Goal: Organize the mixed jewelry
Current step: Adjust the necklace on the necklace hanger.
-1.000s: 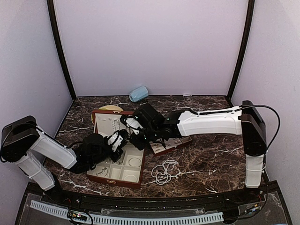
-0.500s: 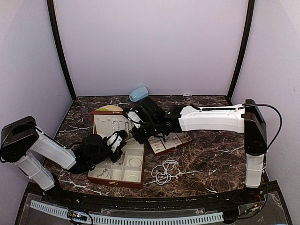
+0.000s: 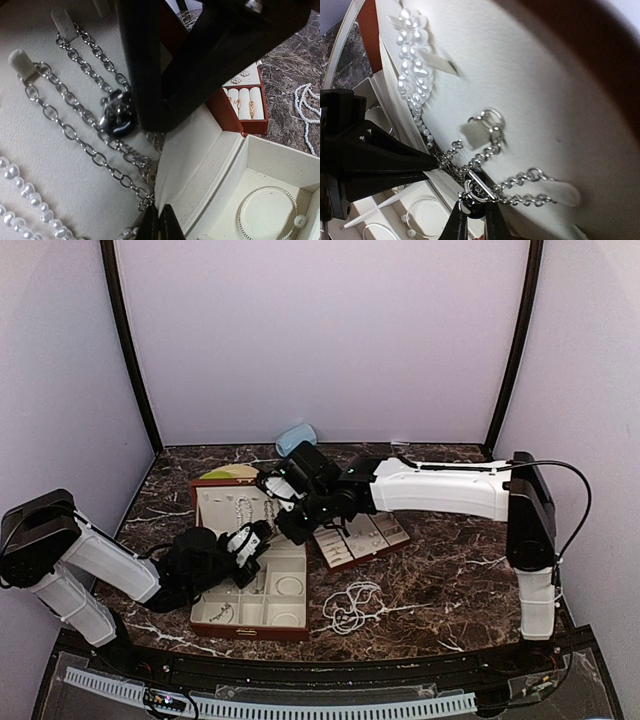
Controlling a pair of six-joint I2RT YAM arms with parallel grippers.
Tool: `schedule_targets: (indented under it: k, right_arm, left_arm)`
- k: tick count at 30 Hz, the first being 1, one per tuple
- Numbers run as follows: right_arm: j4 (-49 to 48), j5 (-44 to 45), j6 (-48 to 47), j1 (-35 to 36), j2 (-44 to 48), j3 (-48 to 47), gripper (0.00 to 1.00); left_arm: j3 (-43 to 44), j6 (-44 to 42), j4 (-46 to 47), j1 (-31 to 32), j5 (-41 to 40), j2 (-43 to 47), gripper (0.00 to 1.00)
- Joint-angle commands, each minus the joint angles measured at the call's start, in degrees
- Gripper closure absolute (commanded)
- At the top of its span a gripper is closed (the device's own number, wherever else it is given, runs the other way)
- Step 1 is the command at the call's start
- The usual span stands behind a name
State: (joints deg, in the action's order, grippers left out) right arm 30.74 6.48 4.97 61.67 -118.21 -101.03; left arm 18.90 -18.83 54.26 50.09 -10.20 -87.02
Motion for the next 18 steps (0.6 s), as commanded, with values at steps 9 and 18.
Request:
schedule_targets:
  k: [9, 18]
  right_arm:
    - [2.9, -0.3, -0.4, -1.1, -3.0, -3.2, 0.87]
    - [2.3, 1.5, 0.5, -1.2, -0.5, -0.9, 0.68]
  left_arm:
    - [-0.5, -1.1, 3.6, 2.2, 5.0, 1.2, 1.0]
    - [-0.1, 0.6, 4.5, 2.2, 3.9, 0.5, 1.0]
